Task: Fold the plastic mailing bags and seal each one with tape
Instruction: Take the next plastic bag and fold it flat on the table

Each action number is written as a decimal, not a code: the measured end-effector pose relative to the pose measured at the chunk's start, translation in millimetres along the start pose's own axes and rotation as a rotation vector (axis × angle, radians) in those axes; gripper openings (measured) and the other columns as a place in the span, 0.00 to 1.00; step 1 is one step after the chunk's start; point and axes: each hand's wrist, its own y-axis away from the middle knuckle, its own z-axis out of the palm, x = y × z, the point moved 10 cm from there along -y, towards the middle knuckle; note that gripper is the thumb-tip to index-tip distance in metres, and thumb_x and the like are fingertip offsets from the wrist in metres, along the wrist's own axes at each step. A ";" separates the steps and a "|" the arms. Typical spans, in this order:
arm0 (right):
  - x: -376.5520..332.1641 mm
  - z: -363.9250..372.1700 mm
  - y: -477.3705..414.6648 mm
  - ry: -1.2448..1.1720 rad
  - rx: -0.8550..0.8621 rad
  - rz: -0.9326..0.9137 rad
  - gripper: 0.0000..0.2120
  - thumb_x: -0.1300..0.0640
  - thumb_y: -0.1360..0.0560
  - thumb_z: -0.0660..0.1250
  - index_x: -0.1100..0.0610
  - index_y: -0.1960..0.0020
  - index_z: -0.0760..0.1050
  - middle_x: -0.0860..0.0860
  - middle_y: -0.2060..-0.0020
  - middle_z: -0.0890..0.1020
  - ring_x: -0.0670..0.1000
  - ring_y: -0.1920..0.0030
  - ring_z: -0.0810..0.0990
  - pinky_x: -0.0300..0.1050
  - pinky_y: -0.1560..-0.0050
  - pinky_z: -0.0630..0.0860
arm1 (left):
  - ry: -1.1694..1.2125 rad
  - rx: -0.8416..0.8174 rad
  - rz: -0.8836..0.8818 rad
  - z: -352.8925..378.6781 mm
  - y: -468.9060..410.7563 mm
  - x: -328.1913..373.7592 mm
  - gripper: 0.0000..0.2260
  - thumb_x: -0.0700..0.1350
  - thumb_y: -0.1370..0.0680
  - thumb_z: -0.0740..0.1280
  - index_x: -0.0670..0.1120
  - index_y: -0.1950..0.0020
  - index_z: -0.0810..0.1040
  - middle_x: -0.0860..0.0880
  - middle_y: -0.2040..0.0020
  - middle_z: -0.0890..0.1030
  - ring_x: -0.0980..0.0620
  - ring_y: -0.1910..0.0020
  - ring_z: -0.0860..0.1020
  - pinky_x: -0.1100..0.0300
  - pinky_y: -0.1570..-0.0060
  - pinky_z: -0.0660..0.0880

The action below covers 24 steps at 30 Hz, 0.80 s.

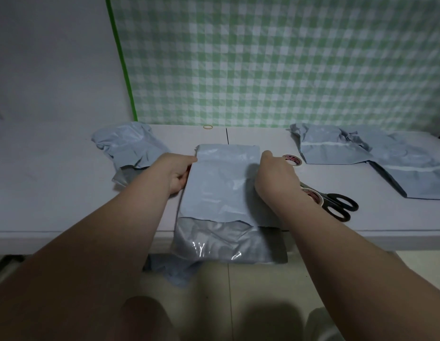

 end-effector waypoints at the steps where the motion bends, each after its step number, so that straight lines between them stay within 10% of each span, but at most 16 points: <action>1: 1.3 -0.9 6.5 -0.001 0.003 -0.003 0.12 0.68 0.25 0.56 0.63 0.42 0.65 0.62 0.44 0.75 0.63 0.42 0.74 0.48 0.56 0.65 | 0.022 0.006 0.005 -1.1 3.6 -0.7 0.07 0.34 0.22 0.64 0.38 0.60 0.75 0.45 0.74 0.80 0.54 0.79 0.78 0.62 0.76 0.77; 24: 56.8 -7.6 69.6 -0.303 0.092 0.151 0.10 0.63 0.22 0.56 0.58 0.44 0.73 0.59 0.48 0.79 0.60 0.44 0.73 0.46 0.56 0.66 | -0.178 -0.089 0.004 -2.6 47.8 -15.4 0.09 0.32 0.22 0.63 0.43 0.60 0.72 0.47 0.63 0.76 0.58 0.70 0.73 0.71 0.68 0.74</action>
